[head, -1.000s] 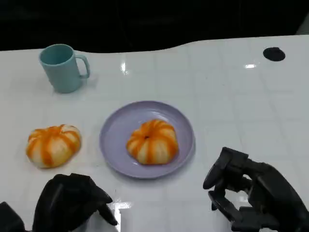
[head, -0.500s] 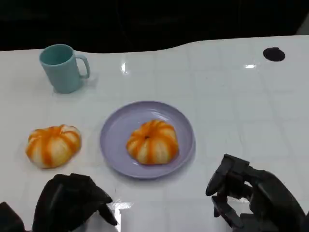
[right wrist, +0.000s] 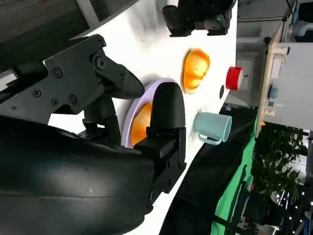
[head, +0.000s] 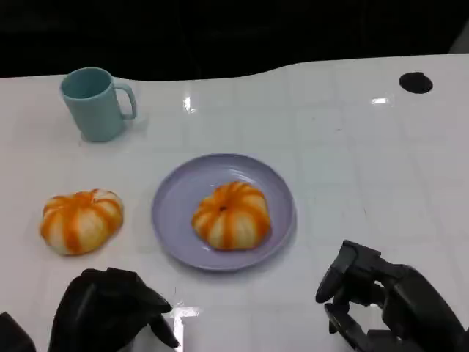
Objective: Grasp the bread from the table and place it into the plate.
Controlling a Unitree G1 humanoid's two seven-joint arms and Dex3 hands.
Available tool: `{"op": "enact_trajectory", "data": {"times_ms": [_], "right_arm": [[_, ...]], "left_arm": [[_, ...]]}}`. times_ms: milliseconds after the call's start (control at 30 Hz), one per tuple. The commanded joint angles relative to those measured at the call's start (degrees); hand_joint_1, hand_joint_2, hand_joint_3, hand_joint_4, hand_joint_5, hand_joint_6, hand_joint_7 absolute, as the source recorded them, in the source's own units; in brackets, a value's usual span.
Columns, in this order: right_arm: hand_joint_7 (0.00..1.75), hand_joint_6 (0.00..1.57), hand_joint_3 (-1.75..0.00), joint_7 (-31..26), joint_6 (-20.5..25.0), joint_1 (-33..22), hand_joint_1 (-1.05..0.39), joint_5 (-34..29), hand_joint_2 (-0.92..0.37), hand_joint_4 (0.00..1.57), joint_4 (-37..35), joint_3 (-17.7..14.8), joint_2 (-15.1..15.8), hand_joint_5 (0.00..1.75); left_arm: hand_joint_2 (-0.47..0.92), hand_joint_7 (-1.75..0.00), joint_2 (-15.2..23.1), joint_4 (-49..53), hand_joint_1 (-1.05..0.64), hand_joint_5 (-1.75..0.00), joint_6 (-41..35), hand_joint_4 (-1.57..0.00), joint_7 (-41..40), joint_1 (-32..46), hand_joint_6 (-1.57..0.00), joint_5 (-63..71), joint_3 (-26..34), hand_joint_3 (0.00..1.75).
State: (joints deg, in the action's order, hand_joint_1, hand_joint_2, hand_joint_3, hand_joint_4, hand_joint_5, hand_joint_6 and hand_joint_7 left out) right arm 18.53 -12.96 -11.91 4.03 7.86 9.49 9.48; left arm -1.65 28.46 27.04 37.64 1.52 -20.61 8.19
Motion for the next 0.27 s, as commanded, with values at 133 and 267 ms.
{"op": "enact_trajectory", "data": {"times_ms": [133, 267], "right_arm": [[1.60, 0.42, -1.03, 0.07, -2.24, 0.10, -0.11, -0.25, -0.61, 0.53, -1.25, -0.37, -0.28, 1.75], [1.59, 0.42, -1.03, 0.12, -2.33, 0.17, -0.12, -0.34, -0.60, 0.51, -1.65, -0.31, -0.33, 1.75]], "left_arm": [[0.79, -0.26, 0.96, -0.63, -1.05, -0.71, -0.56, -1.57, -0.20, 0.39, -1.57, -0.39, 0.24, 0.00], [0.78, -0.26, 1.01, -0.76, -1.05, -0.71, -0.79, -1.57, -0.01, 0.44, -1.57, -0.64, 0.32, 0.00]]}}
